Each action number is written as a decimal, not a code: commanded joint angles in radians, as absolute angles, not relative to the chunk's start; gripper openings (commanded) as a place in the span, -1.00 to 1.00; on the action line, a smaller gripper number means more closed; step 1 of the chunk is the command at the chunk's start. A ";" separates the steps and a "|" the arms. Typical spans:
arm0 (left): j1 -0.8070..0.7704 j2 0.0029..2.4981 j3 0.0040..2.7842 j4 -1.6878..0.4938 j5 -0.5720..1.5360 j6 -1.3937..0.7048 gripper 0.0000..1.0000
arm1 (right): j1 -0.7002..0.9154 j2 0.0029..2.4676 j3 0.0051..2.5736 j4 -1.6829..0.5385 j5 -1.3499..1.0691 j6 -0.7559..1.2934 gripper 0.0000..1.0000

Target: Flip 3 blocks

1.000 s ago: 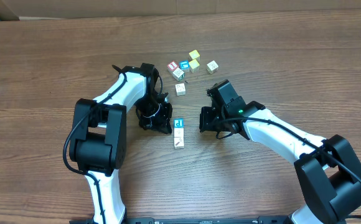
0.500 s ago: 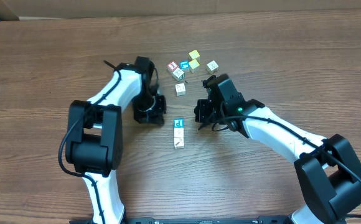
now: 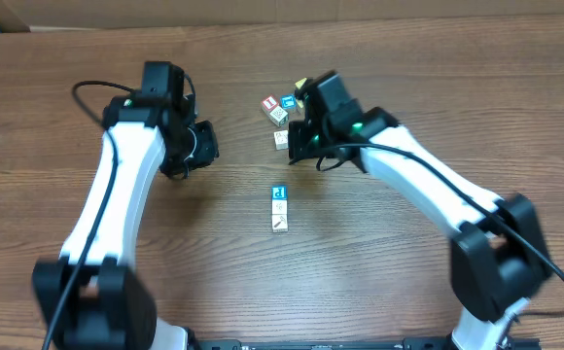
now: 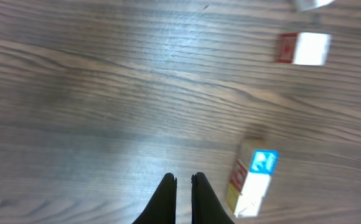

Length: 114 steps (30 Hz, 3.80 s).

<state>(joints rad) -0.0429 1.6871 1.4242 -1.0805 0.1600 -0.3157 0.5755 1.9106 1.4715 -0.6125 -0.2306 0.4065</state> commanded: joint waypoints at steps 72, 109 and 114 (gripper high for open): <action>-0.452 1.490 0.607 -0.376 0.315 -1.003 -0.92 | 0.627 2.099 1.465 -0.528 -0.316 0.310 -0.93; -0.452 1.490 0.607 -0.375 0.303 -1.003 -0.92 | 0.628 2.099 1.465 -0.638 -0.361 0.314 -0.93; -0.452 1.490 0.607 -0.375 0.304 -1.003 -0.92 | 0.628 2.099 1.465 -0.646 -0.361 0.314 -0.93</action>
